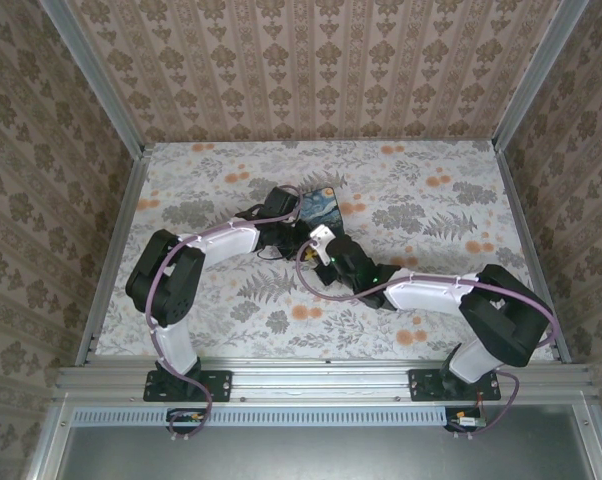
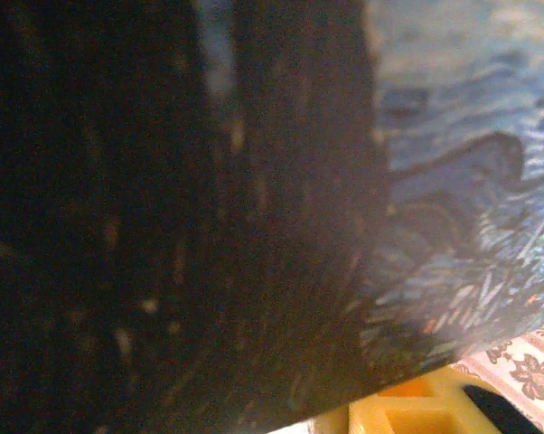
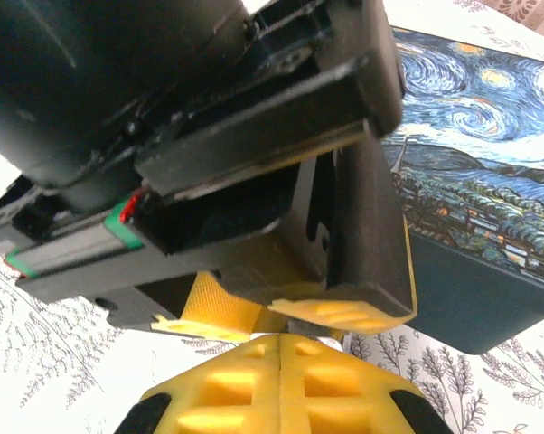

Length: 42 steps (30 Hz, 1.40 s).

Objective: Unlock a padlock with a key

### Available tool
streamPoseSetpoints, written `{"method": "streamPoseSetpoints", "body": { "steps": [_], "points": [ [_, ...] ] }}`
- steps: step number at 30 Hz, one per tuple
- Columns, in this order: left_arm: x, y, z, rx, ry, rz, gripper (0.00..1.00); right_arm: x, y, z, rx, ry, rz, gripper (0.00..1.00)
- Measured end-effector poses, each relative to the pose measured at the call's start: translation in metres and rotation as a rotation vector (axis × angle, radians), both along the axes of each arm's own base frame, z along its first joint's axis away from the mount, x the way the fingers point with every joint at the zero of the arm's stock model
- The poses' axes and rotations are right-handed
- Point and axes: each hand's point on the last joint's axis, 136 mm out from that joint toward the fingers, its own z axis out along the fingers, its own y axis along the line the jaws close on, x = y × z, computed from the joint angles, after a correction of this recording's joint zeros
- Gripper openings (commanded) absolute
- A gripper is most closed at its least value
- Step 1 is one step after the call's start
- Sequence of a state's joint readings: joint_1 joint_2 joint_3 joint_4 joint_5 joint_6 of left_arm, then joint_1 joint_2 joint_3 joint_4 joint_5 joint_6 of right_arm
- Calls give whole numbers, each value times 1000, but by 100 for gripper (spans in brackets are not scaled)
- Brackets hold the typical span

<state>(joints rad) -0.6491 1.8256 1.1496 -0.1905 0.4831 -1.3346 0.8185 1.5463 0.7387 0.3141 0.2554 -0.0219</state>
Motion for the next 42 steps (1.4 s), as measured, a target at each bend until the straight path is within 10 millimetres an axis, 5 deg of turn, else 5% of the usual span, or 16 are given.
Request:
{"method": "streamPoseSetpoints", "body": {
  "steps": [10, 16, 22, 34, 42],
  "points": [
    [0, 0, 0, 0, 0, 0, 0, 11, -13, 0, 162, 99, -129, 2],
    [0, 0, 0, 0, -1, 0, 0, 8, -23, 4, 271, 160, -158, 19],
    [0, 0, 0, -3, -5, 1, 0, -3, -11, 9, 323, 208, -86, 28],
    [1, 1, 0, -5, -7, 2, 0, -13, -3, -8, 290, 302, -37, 28],
    [1, 1, 0, -5, -7, 2, 0, -12, -1, -7, 287, 304, -34, 16]
  ]
}}
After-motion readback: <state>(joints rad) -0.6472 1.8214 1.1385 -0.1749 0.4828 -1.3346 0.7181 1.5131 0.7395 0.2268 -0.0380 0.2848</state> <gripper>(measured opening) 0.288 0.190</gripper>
